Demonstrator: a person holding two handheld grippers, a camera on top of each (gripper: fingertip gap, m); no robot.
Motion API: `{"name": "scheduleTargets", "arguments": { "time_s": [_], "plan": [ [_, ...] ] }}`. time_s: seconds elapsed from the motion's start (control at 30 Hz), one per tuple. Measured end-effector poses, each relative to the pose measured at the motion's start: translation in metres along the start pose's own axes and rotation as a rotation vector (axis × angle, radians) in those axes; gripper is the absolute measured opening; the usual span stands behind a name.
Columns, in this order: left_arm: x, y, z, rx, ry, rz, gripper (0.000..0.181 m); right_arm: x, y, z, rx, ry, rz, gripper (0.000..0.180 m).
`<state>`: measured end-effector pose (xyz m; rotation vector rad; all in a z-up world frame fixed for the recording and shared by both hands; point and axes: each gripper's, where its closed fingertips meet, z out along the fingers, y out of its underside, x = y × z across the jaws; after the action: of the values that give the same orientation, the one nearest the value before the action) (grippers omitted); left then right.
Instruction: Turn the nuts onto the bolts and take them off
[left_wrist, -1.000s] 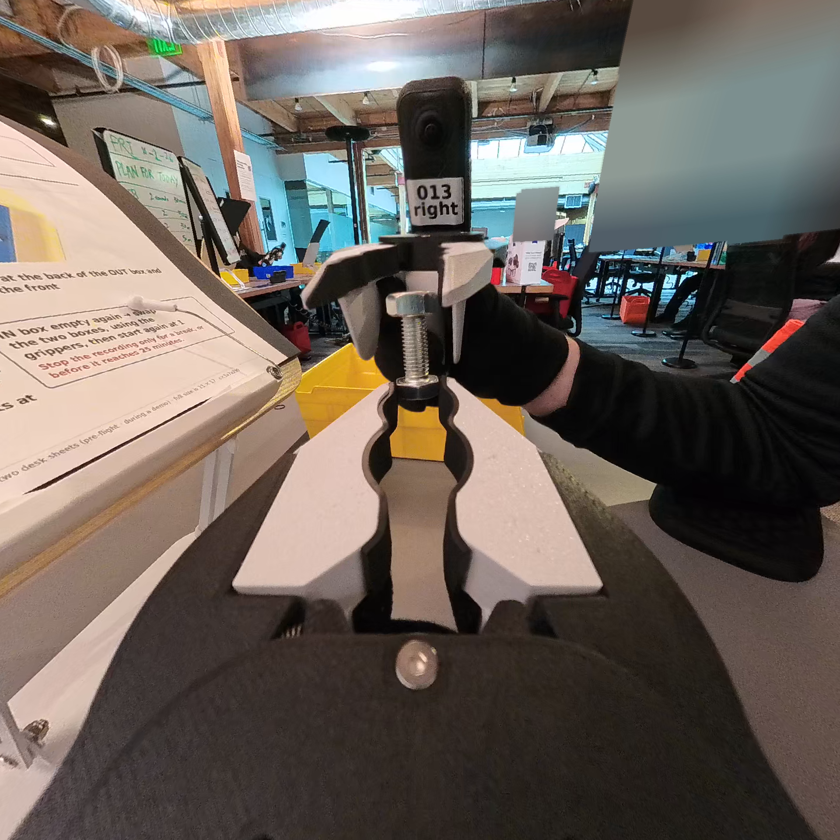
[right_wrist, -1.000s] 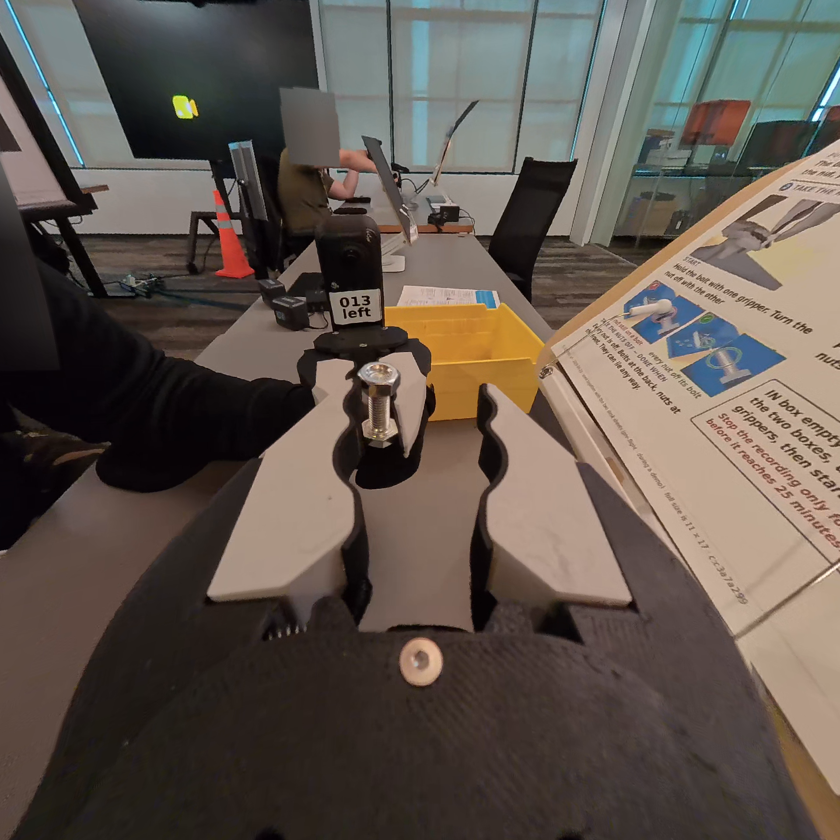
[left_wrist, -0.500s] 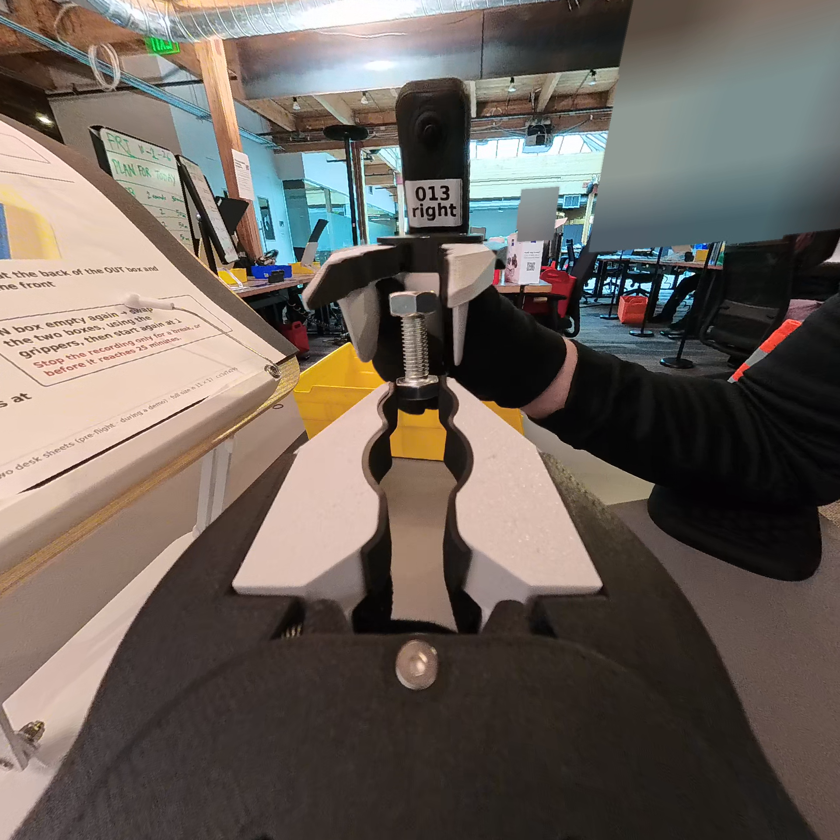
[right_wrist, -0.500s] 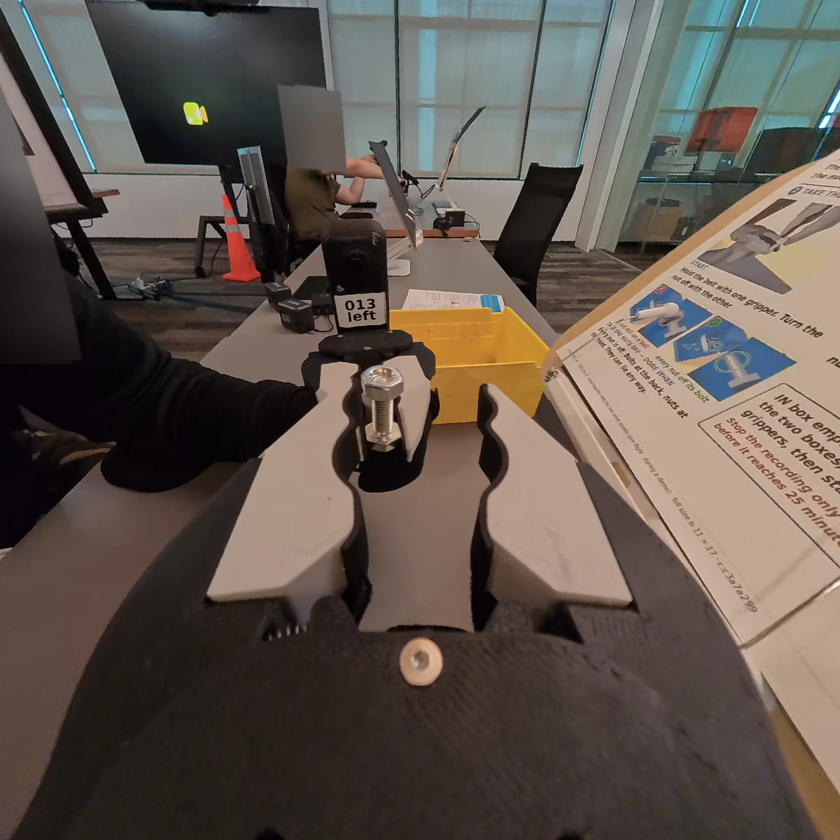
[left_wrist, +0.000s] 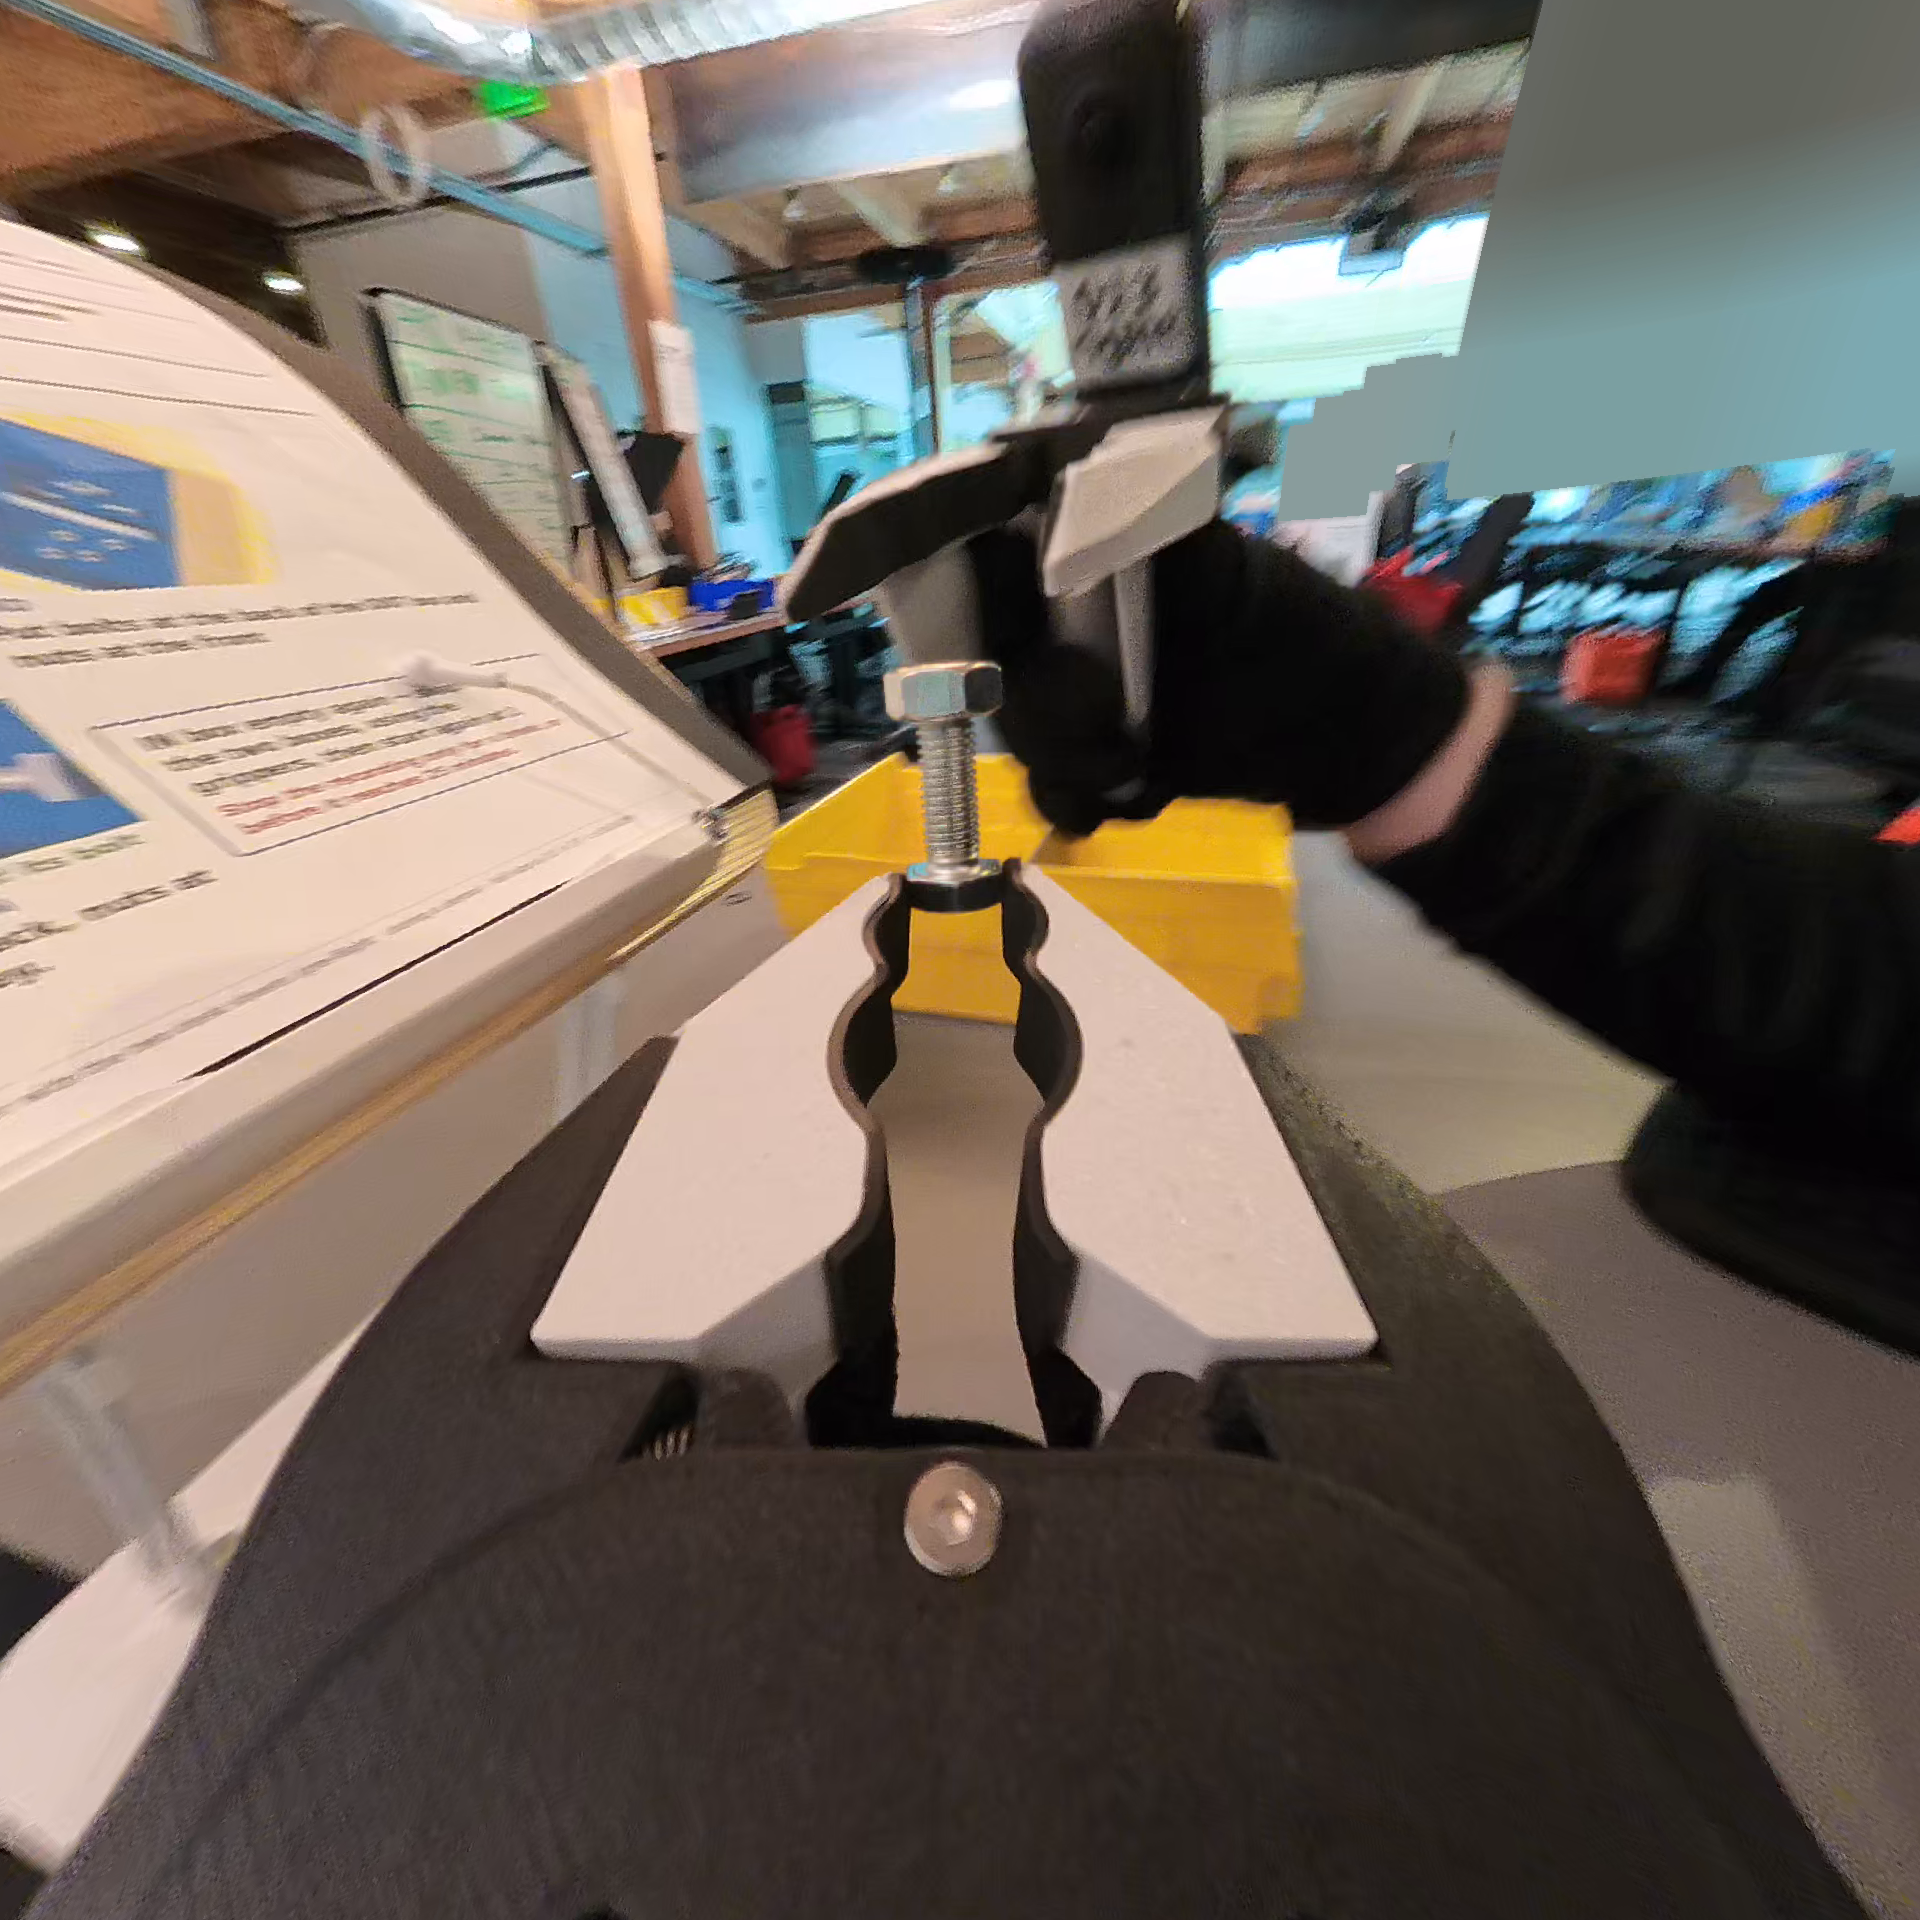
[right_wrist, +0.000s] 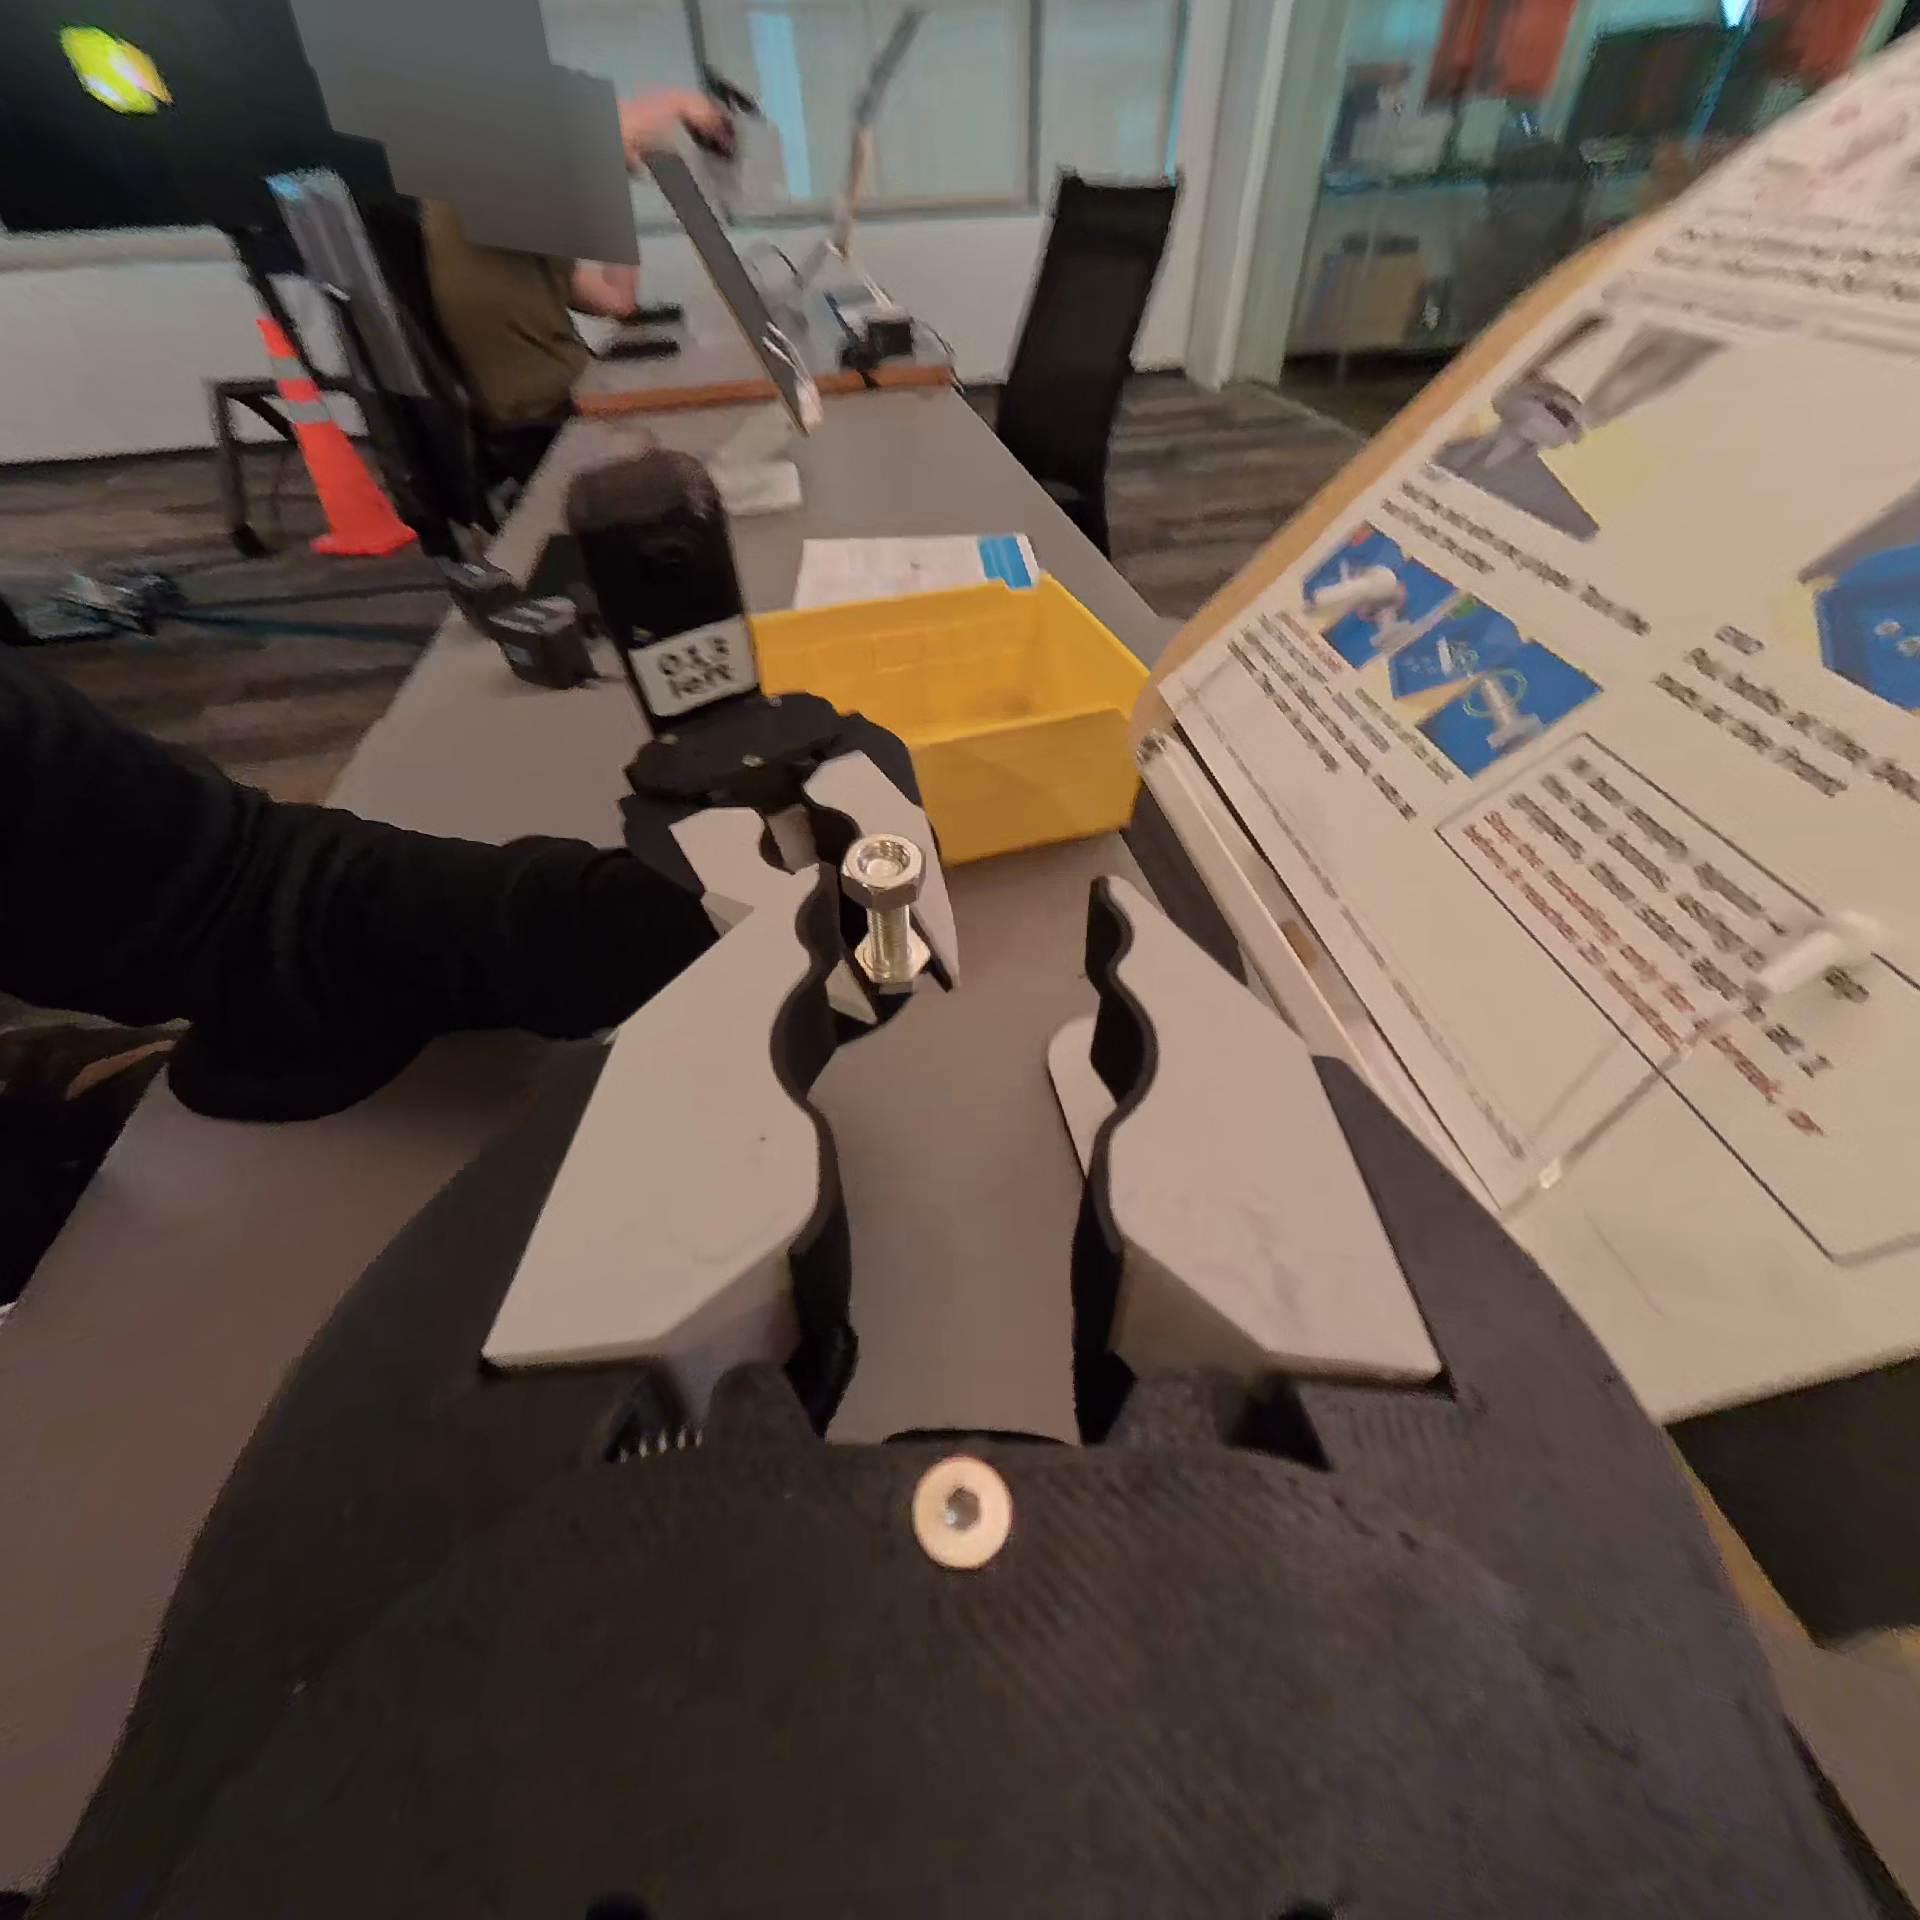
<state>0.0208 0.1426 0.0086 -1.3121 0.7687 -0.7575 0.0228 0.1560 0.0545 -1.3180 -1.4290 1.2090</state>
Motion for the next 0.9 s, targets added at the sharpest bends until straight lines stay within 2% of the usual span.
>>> {"name": "scheduleTargets", "arguments": {
  "time_s": [0.3,0.53,0.63,0.77,0.9],
  "plan": [
    [-0.017,0.029,0.007,-0.116,-0.174,0.127,0.016,0.001,0.028,0.0,-0.287,0.124,0.129,0.042],
    [-0.019,0.043,0.011,-0.193,-0.231,0.229,0.016,0.002,0.053,0.012,-0.329,0.151,0.327,0.041],
    [-0.018,0.045,0.012,-0.218,-0.247,0.271,0.016,0.002,0.056,0.015,-0.342,0.162,0.356,0.036],
    [-0.018,0.047,0.013,-0.235,-0.258,0.3,0.016,0.004,0.057,0.015,-0.352,0.168,0.365,0.019],
    [-0.018,0.048,0.013,-0.235,-0.256,0.297,0.016,0.005,0.059,0.014,-0.365,0.164,0.347,0.017]
  ]
}}
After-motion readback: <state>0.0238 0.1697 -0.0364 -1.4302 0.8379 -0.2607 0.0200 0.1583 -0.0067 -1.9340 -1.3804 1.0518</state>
